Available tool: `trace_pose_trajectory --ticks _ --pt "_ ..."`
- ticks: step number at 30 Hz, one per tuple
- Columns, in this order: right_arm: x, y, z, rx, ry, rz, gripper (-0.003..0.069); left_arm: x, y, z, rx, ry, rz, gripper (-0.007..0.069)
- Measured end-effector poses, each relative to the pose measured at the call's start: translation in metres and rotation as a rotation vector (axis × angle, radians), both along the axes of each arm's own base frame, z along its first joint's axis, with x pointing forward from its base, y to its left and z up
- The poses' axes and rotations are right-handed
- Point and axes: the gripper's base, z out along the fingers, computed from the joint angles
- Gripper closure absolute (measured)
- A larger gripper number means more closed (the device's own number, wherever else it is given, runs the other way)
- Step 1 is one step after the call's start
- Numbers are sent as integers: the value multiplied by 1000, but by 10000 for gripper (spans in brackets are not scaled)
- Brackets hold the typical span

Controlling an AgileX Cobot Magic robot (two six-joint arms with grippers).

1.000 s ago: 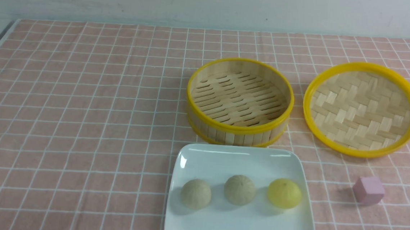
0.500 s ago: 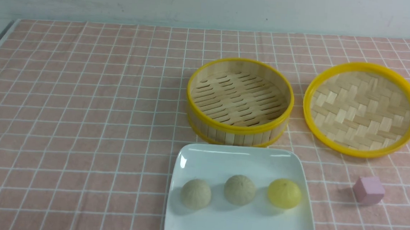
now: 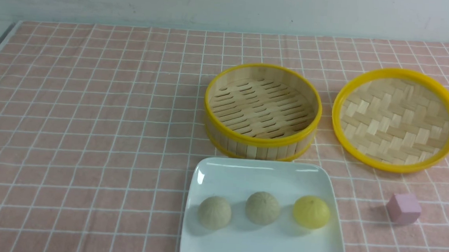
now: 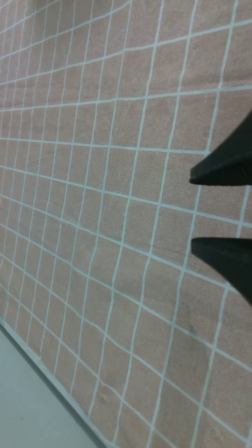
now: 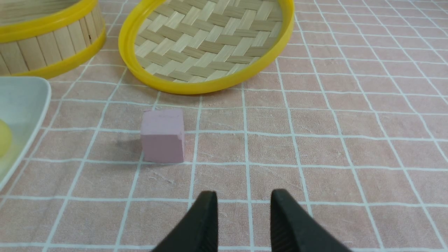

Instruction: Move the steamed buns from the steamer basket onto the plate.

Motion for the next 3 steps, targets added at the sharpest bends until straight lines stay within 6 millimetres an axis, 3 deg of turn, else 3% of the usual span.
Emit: trace_pose_trajectory --ticks 3 --pt "0 0 0 0 0 0 419 0 0 0 0 0 0 382"
